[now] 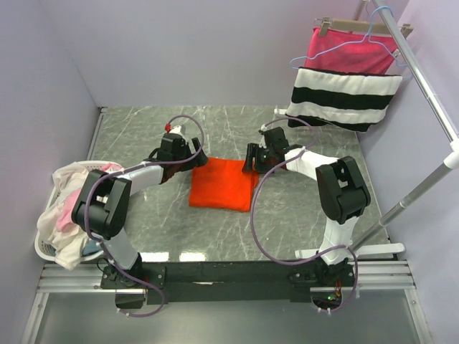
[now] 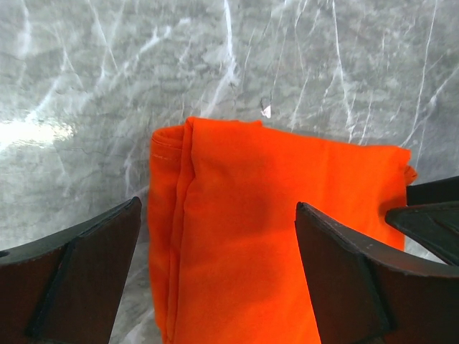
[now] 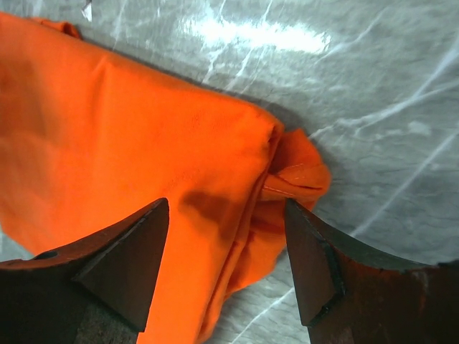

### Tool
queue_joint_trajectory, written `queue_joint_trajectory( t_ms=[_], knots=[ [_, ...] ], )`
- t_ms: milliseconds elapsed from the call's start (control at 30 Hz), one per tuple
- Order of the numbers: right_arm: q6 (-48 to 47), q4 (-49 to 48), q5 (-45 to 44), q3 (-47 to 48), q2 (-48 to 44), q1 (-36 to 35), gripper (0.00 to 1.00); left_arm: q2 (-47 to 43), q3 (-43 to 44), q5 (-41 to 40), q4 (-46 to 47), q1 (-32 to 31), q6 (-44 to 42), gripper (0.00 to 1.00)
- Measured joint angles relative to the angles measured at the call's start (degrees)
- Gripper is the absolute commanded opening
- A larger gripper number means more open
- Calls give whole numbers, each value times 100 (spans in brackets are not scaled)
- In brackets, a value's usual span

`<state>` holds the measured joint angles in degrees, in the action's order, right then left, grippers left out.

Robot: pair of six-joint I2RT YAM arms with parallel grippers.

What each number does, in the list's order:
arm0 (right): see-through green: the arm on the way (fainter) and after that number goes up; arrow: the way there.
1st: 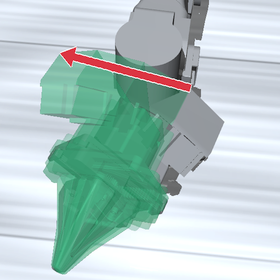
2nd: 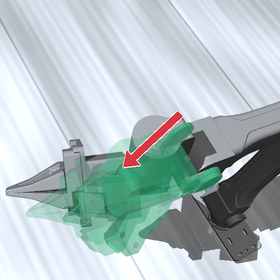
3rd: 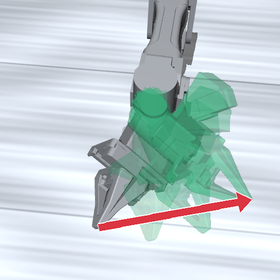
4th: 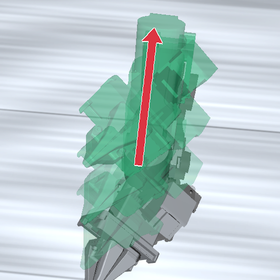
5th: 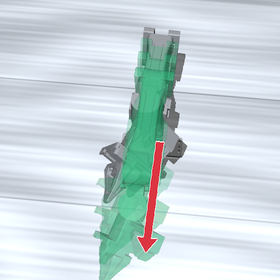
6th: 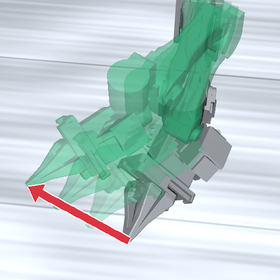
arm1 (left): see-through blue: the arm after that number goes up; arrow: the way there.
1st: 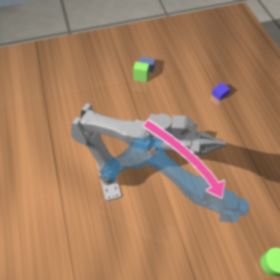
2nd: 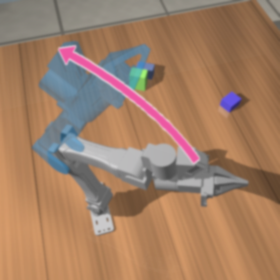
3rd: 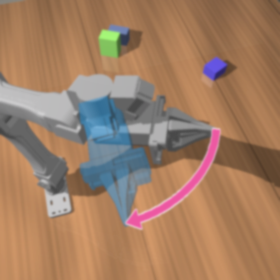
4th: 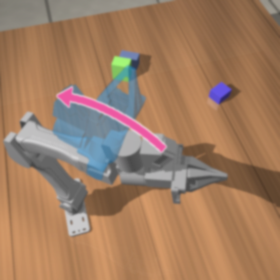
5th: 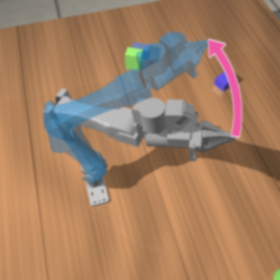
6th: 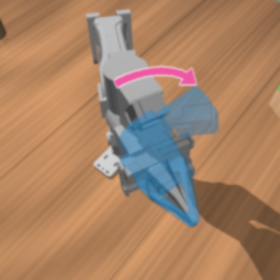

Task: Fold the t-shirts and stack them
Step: Smooth out wrinkles on the folded tshirt

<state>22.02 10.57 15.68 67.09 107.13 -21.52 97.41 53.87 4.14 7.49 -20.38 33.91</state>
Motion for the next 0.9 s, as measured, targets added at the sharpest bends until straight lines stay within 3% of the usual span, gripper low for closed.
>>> queue_joint_trajectory(
  t_ms=[267, 400, 467, 500, 567, 600, 633, 900],
  knots=[
    [219, -155, 428, -13, 199, -9, 72, 203, -68, 262, 101, -4, 129, 92],
    [398, -474, 708, -122, 245, -9, 67, 247, -210, 367, 192, -11, 223, 92],
    [514, -693, 909, -181, 291, -9, 59, 278, -293, 409, 267, -20, 278, 92],
    [584, -811, 1014, -221, 317, -9, 46, 282, -321, 417, 321, -24, 297, 92],
    [734, -1054, 1231, -323, 374, -9, 33, 284, -356, 439, 424, -35, 337, 92],
    [820, -1143, 1309, -376, 404, -9, 9, 284, -385, 448, 476, -46, 343, 92],
    [929, -1266, 1410, -448, 448, -9, 1, 284, -409, 455, 527, -59, 358, 92],
    [1873, -2527, 2210, -946, 691, 0, 0, 284, -501, 461, 726, -105, 461, 92]
  ],
)
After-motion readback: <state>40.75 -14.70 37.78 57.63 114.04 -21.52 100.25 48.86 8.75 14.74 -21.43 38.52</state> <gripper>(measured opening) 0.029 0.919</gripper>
